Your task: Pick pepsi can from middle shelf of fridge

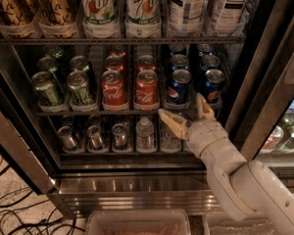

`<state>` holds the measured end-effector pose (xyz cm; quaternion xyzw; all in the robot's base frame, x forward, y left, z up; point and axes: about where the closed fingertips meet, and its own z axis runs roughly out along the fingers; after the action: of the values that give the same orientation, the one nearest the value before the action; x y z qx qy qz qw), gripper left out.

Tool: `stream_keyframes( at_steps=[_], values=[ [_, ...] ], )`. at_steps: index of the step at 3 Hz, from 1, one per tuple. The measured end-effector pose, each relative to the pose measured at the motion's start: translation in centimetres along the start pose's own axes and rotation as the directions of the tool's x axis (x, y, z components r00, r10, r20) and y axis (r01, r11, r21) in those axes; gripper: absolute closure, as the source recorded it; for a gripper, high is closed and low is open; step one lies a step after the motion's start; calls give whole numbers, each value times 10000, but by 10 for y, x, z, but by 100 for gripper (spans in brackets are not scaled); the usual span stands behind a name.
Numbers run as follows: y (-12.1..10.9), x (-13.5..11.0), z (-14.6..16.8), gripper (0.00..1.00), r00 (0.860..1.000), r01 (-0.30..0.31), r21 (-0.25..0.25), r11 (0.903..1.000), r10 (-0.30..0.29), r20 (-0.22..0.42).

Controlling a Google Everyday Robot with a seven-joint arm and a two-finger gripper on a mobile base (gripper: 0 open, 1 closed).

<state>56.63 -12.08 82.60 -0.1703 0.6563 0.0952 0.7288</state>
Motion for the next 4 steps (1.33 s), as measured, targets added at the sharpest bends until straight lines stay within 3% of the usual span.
stream_keyframes(
  at_steps=[2, 4],
  values=[
    [-12, -1, 22, 29, 9999, 164, 61, 9998, -164, 4],
    [-20, -2, 51, 29, 9998, 206, 4, 9998, -206, 15]
  ],
)
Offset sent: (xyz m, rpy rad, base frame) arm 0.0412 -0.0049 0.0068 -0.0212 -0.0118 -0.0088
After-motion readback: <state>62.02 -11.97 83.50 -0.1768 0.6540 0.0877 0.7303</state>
